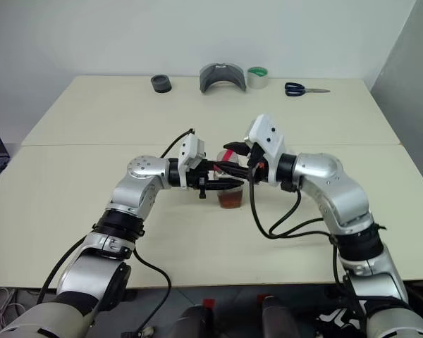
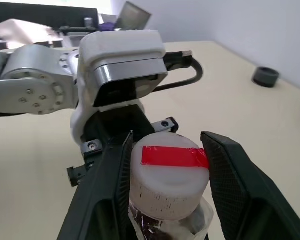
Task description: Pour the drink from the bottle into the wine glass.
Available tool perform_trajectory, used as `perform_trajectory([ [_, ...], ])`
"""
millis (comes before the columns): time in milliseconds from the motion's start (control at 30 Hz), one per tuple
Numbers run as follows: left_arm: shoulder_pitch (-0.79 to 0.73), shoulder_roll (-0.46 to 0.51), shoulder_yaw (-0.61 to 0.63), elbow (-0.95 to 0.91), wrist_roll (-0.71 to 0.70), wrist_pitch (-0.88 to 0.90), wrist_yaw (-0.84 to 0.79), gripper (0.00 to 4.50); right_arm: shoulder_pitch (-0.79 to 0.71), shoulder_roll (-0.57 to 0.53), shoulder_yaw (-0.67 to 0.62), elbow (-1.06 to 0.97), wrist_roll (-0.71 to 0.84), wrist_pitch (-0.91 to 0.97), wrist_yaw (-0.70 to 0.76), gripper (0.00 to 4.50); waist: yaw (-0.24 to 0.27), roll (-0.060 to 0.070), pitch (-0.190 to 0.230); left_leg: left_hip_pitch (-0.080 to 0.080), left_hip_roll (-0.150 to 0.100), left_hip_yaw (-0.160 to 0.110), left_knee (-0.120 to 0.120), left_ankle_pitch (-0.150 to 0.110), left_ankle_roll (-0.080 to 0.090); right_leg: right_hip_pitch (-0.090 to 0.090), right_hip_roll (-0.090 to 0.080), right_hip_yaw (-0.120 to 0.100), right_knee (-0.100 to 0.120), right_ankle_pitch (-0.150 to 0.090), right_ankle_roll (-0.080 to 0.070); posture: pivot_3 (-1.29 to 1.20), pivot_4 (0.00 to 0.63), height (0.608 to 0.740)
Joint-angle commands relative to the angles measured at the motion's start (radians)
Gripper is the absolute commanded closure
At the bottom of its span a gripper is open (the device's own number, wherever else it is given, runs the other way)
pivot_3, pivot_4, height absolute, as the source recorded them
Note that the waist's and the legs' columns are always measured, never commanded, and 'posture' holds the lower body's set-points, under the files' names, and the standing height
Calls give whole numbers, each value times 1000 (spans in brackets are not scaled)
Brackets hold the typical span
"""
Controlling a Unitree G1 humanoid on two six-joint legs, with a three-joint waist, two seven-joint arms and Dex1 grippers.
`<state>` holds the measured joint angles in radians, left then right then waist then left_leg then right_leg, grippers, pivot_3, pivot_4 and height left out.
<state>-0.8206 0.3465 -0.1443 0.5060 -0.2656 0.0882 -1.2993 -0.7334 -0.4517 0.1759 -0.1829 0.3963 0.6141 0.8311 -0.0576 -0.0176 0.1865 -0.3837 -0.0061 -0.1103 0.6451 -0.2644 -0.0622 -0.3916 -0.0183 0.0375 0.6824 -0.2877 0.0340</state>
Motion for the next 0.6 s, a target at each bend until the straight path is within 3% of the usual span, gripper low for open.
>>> perform_trajectory([
  [33, -30, -14, 1, -54, -11, -18, -11, 2766, -4, 23, -42, -10, 26, -9, -14, 1926, 1, 0, 0, -1, 0, 0, 0, 0, 0, 0, -1, 0, 0, 0, 0, 0, 150, 740],
  [233, -27, -14, 9, -62, -12, -14, -4, 2766, 32, 11, -92, -107, 69, 59, -57, 4, 3, 0, 0, -3, -1, 0, 1, 0, 0, -2, -3, 1, 0, 0, 0, 0, 150, 740],
  [467, -21, -11, 12, -75, -16, -2, 0, 2766, 98, -14, -129, -240, 94, 111, -118, 0, 3, 0, 0, -3, -1, 0, 1, 0, 0, -3, -2, 1, 0, 0, 0, 0, 150, 740],
  [600, -24, -11, 19, -72, -22, 13, 2, 2766, 127, 15, -88, -315, 52, 96, -194, 0, 2, 0, 0, -3, -1, 0, 1, 0, 0, -3, -1, 1, 1, 0, 0, 0, 150, 740],
])
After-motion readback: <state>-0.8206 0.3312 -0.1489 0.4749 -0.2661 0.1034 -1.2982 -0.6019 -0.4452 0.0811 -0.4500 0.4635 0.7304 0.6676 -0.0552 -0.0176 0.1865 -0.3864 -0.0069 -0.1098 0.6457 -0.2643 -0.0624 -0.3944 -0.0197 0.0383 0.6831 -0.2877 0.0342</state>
